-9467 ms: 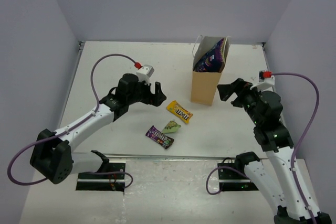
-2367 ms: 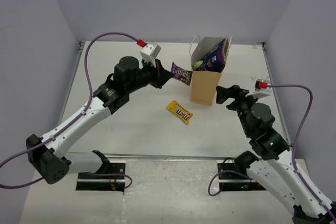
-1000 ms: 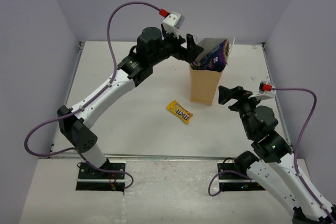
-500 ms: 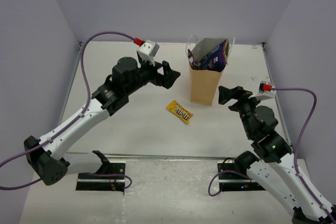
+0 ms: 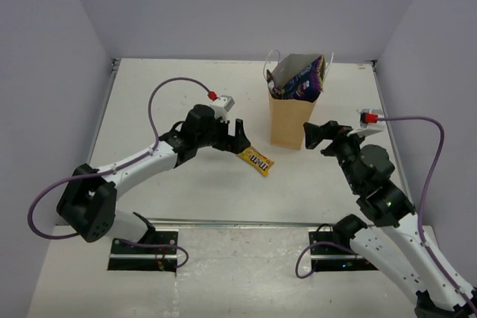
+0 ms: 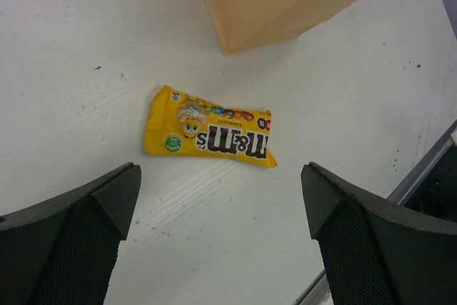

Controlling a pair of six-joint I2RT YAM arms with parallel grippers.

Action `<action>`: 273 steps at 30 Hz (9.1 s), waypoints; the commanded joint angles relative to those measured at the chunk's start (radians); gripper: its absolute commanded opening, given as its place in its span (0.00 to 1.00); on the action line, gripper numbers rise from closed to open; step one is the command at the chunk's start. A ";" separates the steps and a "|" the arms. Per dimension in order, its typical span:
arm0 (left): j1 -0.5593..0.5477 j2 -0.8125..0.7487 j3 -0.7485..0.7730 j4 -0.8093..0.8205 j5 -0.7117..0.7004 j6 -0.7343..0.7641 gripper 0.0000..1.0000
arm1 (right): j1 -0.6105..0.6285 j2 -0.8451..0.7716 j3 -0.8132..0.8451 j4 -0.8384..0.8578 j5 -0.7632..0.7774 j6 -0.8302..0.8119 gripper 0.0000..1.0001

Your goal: Place the snacks into the paper bag

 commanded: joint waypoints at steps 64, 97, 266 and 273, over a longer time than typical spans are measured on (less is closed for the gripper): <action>0.083 0.179 -0.133 0.309 0.262 -0.063 1.00 | -0.024 0.716 0.740 -0.128 0.124 -0.169 0.99; 0.082 0.407 -0.005 0.274 0.166 -0.098 0.96 | -0.023 0.172 0.366 -0.227 -0.089 -0.104 0.99; 0.069 -0.530 -0.193 0.105 0.208 0.052 0.83 | 0.045 0.872 0.867 -0.108 0.497 -0.201 0.36; 0.069 -0.535 -0.192 0.099 0.200 0.055 0.83 | 0.045 0.771 0.855 -0.112 0.496 -0.180 0.95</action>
